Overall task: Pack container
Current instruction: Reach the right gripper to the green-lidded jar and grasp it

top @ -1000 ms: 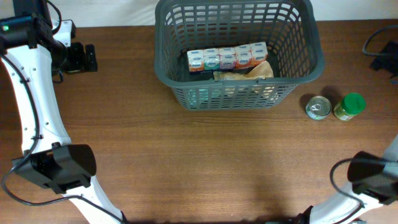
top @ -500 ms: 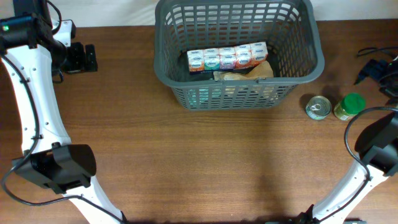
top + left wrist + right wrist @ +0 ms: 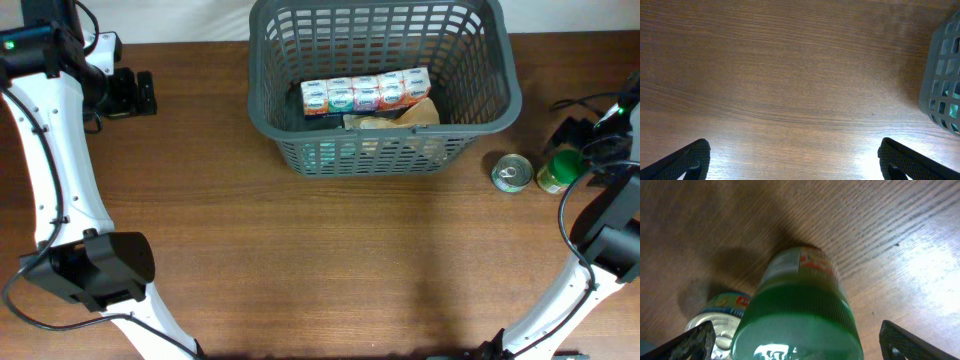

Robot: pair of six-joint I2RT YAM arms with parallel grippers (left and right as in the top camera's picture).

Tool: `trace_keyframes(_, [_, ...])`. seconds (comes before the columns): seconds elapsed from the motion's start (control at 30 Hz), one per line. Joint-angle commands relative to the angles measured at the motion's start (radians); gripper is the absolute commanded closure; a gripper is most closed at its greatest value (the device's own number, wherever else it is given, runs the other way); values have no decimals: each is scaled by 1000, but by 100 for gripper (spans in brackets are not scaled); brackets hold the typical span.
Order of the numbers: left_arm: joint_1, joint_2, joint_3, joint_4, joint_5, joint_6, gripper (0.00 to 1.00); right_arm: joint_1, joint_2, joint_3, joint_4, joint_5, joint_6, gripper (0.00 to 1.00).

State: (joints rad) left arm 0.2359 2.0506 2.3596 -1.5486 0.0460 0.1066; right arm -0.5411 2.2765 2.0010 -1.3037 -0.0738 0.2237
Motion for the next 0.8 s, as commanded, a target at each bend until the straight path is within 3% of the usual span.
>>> trace_keyframes(0.0, [2, -2, -4, -1, 11, -16, 1, 9, 3, -39, 32, -14, -6, 3])
trace_keyframes(0.53, [2, -2, -4, 0, 11, -16, 1, 11, 3, -159, 164, -24, 2, 10])
trace_keyframes(0.67, [2, -2, -4, 0, 11, -16, 1, 11, 3, -159, 164, -24, 2, 22])
trace_keyframes(0.77, [2, -2, -4, -1, 11, -16, 1, 11, 3, -159, 163, -25, 2, 37])
